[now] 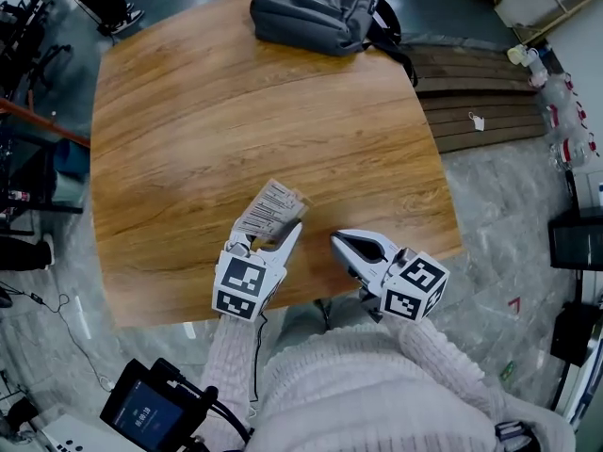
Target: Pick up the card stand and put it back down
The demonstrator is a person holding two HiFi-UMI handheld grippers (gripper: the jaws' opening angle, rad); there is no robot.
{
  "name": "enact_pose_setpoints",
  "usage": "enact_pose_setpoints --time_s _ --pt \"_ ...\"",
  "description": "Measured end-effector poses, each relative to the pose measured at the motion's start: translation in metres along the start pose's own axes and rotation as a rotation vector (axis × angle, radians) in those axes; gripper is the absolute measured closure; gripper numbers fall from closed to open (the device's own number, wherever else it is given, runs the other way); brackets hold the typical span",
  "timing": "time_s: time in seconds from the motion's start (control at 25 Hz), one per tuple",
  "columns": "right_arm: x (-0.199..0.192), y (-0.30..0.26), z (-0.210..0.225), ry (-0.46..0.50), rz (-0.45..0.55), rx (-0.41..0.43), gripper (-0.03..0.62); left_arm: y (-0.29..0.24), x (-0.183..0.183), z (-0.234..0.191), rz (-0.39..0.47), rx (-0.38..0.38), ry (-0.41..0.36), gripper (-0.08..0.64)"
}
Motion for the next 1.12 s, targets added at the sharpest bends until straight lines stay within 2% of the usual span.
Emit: enact_pose_setpoints --time_s 0.16,0.4,0.64,0.76,0.96,1.12 --pt "0.016 0.007 -0.008 0.054 0.044 0.009 0.597 0.021 0.010 0.004 0.047 0.027 -0.004 0.374" --pt "0.034 0.015 -0.024 0.127 0.097 0.028 0.597 0.053 0.016 0.018 0.126 0.040 0.029 0.375" --pt "0.036 0.015 -0.042 0.184 0.106 0.063 0.595 0.072 0.018 0.032 0.183 0.061 0.039 0.376" --pt "0.038 0.014 -0.043 0.184 0.115 0.063 0.597 0.076 0.019 0.031 0.197 0.071 0.036 0.376" --pt "0.042 0.016 -0.039 0.184 0.129 0.057 0.597 0.075 0.017 0.032 0.173 0.092 -0.018 0.376" --pt "0.041 0.017 -0.037 0.179 0.127 0.053 0.597 0.073 0.017 0.033 0.187 0.056 0.016 0.376"
Point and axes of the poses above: the fingertips, and each gripper's own axes: y backward along the fingers, z to its right, x out of its top, the point moved 6 cm from there along y, backward along the fingers, and after that the axes turned 11 degrees about -z, right-handed, at the moved point
